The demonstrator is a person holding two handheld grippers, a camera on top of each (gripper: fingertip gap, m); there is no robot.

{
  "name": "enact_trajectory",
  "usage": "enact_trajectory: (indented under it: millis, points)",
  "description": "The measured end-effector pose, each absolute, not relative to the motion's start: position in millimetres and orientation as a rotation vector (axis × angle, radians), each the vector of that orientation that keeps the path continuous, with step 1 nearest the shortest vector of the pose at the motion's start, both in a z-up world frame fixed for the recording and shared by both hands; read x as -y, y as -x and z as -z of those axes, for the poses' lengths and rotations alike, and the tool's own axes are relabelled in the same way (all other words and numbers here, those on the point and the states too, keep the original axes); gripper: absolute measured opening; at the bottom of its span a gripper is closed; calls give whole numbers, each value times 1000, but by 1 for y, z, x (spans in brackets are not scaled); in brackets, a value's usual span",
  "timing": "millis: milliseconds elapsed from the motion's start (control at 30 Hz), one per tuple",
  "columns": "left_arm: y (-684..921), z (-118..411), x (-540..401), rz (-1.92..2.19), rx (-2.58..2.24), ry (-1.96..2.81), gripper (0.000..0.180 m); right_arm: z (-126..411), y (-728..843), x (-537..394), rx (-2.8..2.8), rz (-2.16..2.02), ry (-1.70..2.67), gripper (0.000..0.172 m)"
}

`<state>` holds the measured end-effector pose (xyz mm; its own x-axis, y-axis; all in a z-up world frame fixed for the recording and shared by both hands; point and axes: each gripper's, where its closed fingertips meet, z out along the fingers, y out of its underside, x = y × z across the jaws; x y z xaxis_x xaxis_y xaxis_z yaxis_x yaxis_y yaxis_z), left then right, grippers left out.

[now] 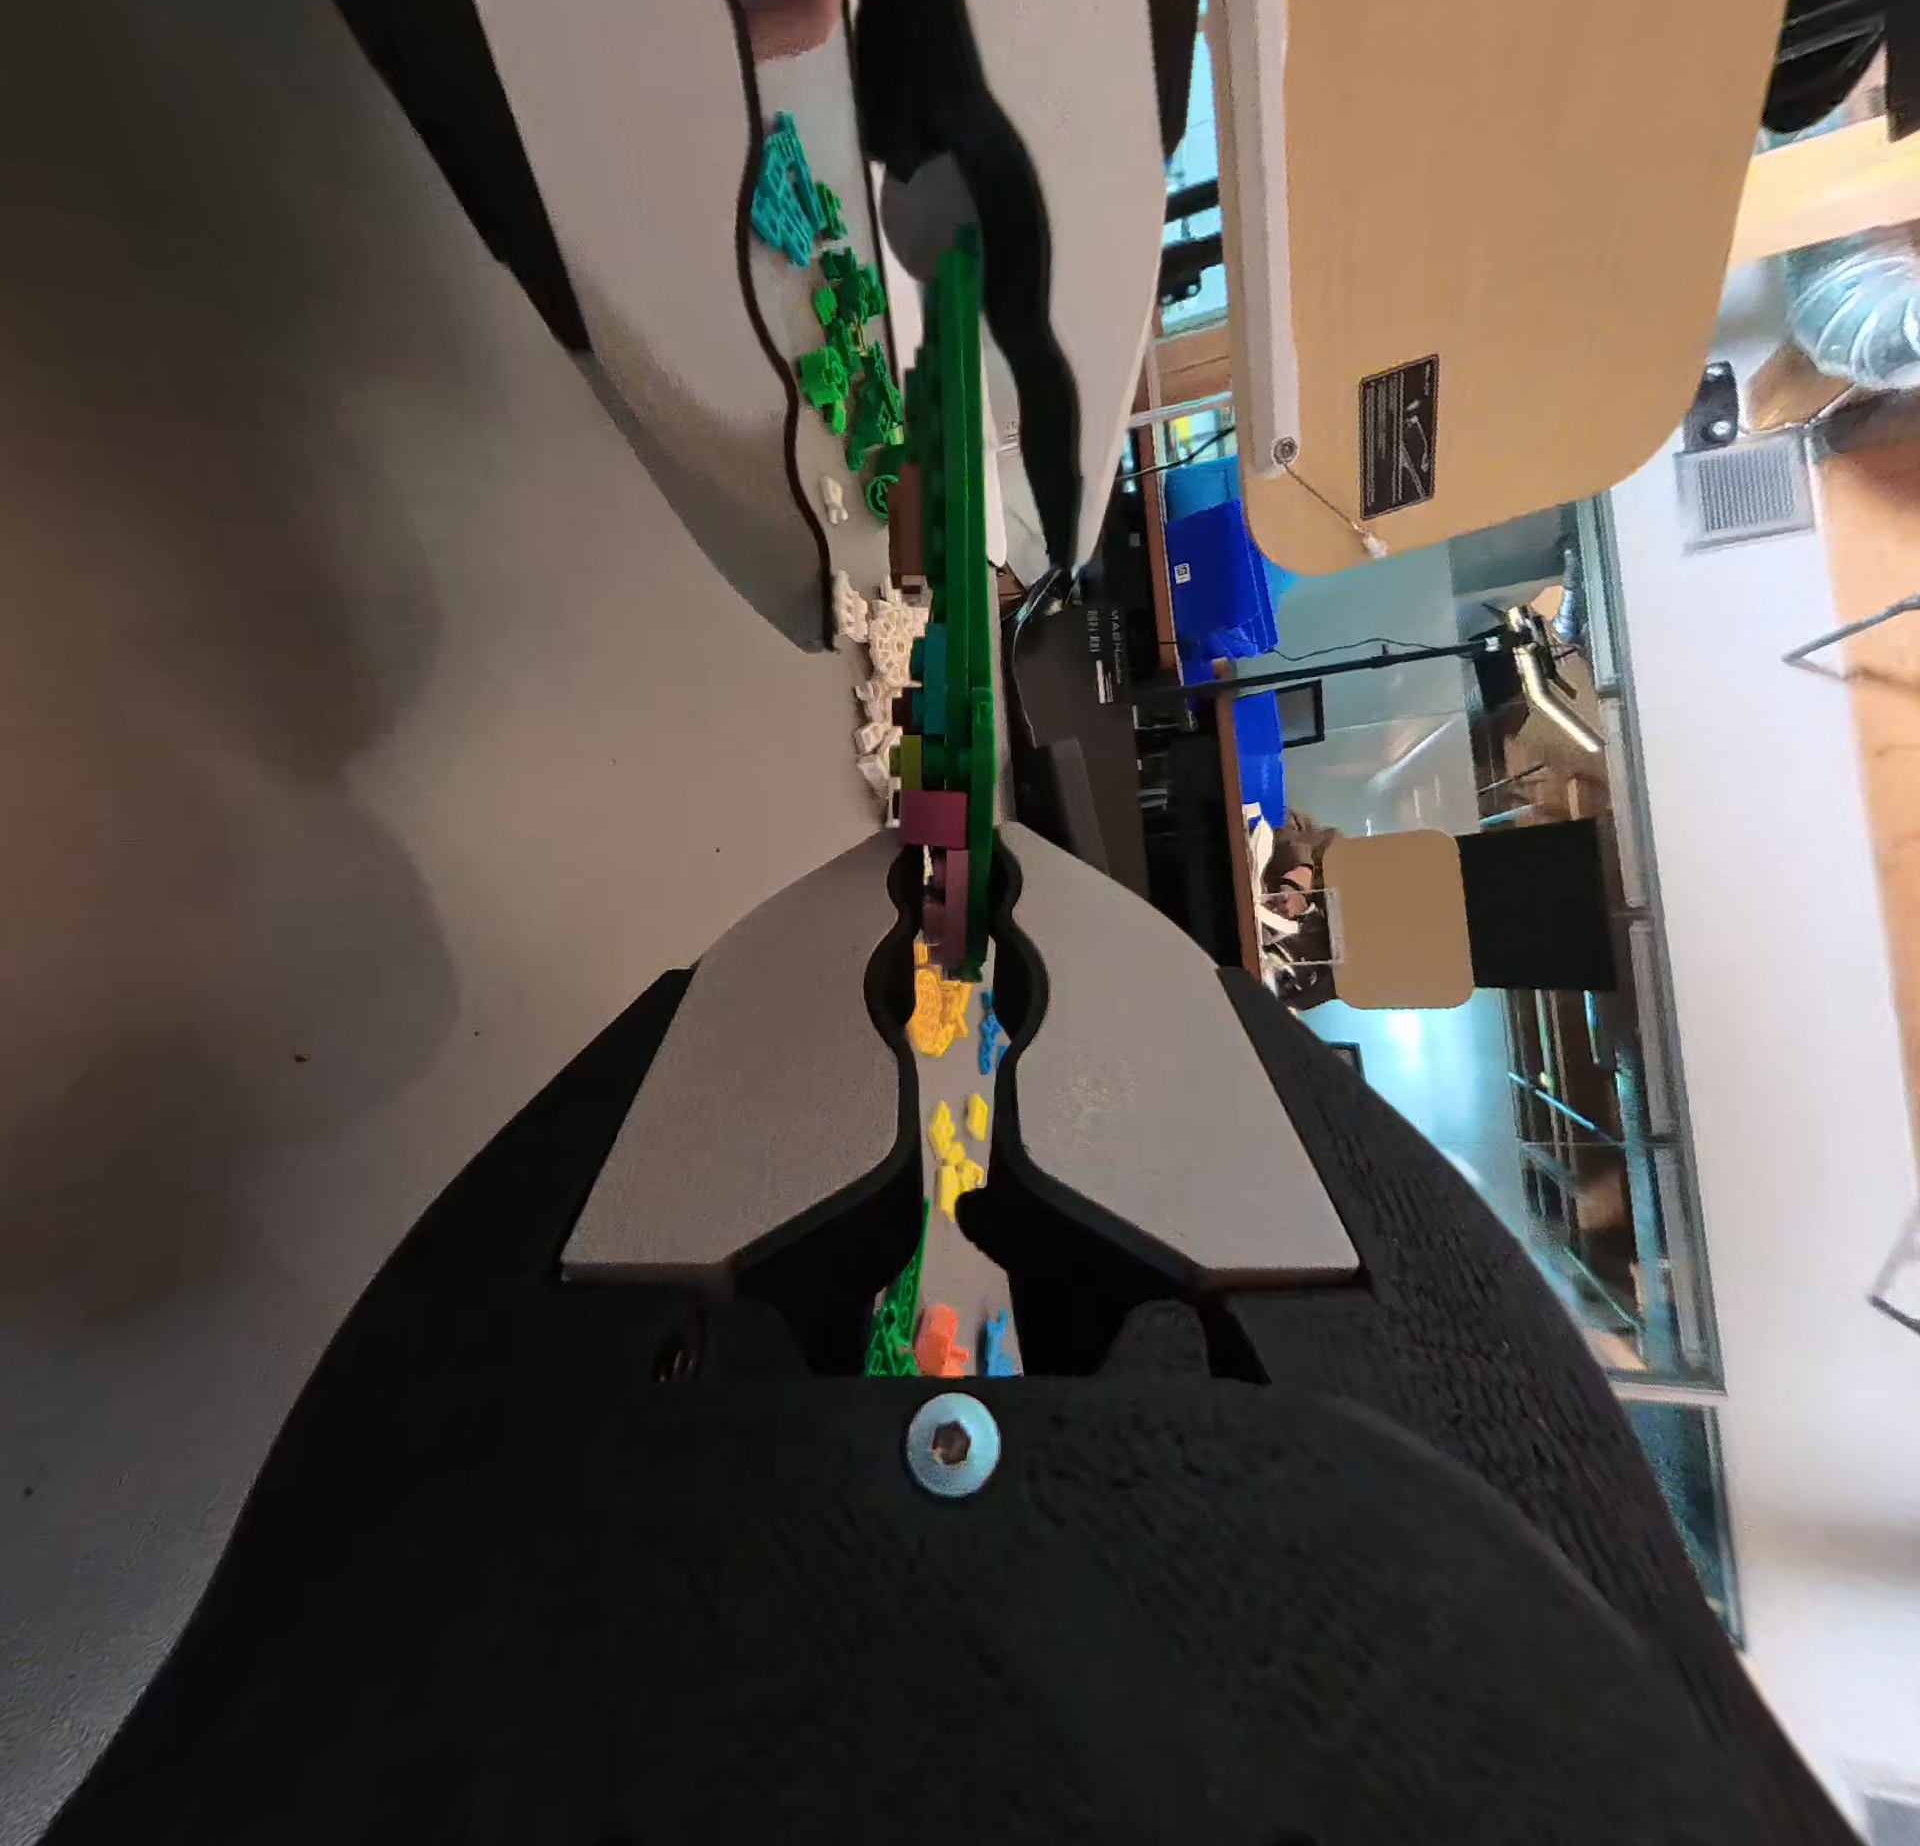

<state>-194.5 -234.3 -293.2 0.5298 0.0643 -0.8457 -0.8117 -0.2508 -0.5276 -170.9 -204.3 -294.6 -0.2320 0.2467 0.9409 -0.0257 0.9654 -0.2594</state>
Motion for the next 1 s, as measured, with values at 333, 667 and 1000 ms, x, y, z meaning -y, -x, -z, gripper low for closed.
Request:
enact_trajectory:
  millis: [333, 667, 1000]
  points:
    - [196, 305, 233, -1106, -776, 1659, 16, 294, 174, 204, 1720, -186, 95, 14]
    - [199, 314, 233, -1176, -860, 1720, 16, 306, 166, 220, 1808, -253, 14, 14]
    - [200, 319, 234, -957, -731, 1841, 18, 299, 169, 220, 1649, -60, -137, 14]
